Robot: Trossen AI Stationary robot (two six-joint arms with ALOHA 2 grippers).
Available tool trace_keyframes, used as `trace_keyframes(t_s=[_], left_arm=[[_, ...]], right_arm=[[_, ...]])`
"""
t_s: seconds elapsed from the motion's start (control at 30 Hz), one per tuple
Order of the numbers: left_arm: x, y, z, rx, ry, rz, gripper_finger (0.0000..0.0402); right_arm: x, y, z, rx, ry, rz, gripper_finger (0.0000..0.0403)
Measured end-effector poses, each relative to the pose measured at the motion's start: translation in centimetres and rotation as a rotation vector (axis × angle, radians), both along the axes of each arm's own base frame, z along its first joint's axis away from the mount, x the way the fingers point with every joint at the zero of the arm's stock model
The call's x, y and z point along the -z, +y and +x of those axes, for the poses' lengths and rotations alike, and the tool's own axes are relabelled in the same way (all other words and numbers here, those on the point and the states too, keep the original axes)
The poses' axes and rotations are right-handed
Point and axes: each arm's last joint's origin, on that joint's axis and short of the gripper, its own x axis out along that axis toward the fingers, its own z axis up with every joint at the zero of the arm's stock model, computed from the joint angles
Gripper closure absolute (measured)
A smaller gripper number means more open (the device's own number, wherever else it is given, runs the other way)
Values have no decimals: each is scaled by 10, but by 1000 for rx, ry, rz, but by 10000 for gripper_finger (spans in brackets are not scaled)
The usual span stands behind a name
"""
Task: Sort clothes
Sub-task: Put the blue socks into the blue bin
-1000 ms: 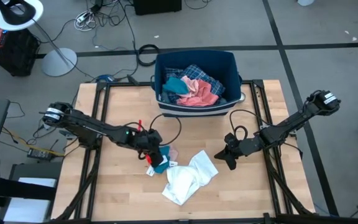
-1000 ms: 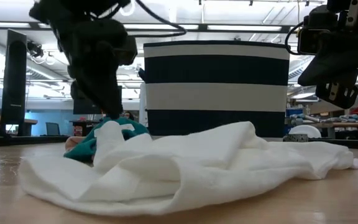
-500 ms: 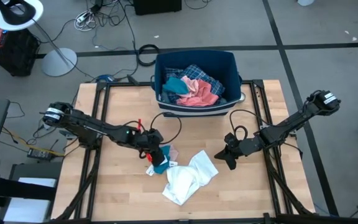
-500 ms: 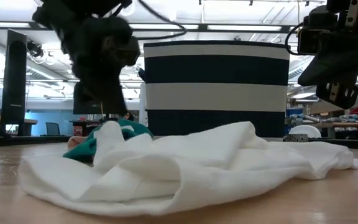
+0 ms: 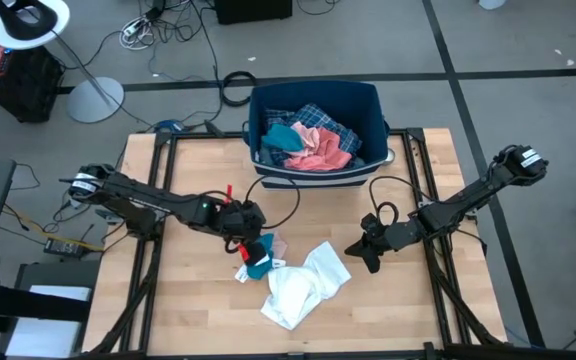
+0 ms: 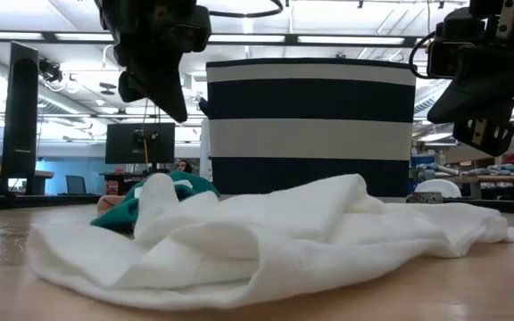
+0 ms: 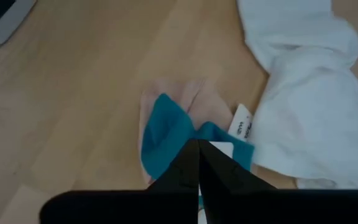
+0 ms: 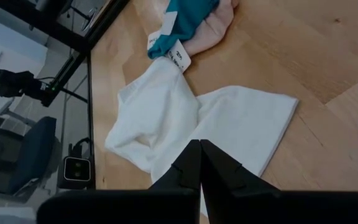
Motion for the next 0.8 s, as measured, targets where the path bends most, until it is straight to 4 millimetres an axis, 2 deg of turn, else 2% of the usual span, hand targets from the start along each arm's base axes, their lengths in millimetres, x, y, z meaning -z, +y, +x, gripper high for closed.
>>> trace_keyframes(t_s=[0.17, 0.4, 0.5, 0.8], left_arm=[[5, 1, -1, -5, 4, -5, 369], [21, 0, 1, 66, -85, 40, 276], [29, 1, -2, 56, -77, 33, 249], [64, 3, -12, 71, -5, 28, 241]], right_arm=[[0, 0, 0, 5, 1, 8, 392], [-2, 1, 1, 5, -16, 20, 396], [-3, 1, 1, 12, -27, 38, 398], [-4, 1, 2, 29, -32, 72, 396]])
